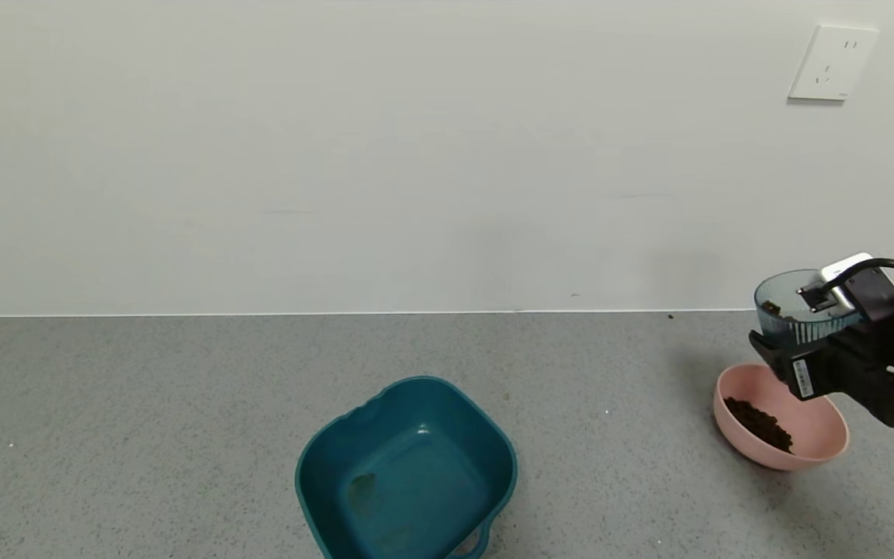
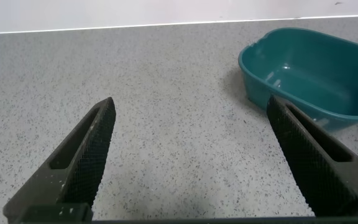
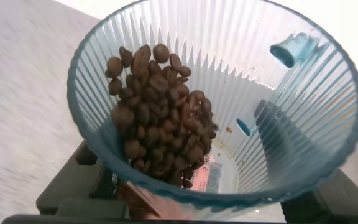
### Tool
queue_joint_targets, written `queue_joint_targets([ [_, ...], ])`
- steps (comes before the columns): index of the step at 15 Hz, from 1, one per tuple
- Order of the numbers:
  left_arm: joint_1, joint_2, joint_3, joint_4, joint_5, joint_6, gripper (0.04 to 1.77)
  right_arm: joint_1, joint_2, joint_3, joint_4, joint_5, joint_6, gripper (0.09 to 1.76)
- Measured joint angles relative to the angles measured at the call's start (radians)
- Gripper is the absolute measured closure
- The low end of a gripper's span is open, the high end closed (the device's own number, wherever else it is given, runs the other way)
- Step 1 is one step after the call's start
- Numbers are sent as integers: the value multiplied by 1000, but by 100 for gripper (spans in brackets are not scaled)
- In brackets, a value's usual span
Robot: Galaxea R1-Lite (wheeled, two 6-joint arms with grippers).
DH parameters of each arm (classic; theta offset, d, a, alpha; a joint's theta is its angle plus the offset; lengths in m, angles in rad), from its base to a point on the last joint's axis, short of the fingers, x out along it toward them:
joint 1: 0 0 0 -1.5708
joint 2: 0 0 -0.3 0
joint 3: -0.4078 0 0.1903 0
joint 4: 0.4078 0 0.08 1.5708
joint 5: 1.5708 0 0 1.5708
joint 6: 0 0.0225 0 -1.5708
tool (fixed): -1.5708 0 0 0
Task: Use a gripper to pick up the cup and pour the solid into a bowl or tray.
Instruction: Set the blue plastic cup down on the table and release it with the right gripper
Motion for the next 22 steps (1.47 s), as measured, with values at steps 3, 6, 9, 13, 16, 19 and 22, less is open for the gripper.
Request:
queue_joint_targets([
  [3, 0, 0, 0, 0, 0, 0, 6, 101, 3, -30, 5, -31, 113, 46],
  [6, 0, 0, 0, 0, 0, 0, 6, 247, 21, -66, 7, -127, 256, 46],
  [9, 0, 0, 0, 0, 0, 0, 6, 338, 65, -101, -5, -147, 358, 46],
  [13, 0, 0, 0, 0, 0, 0, 6, 366, 164, -137, -108, -135, 392, 46],
  [16, 0, 0, 0, 0, 0, 0, 6, 371, 267, -149, -260, -75, 433, 46],
  [19, 0, 0, 0, 0, 0, 0, 6, 375, 361, -156, -374, -67, 442, 46],
  [22, 0, 0, 0, 0, 0, 0, 6, 369, 446, -181, -442, -70, 442, 47],
])
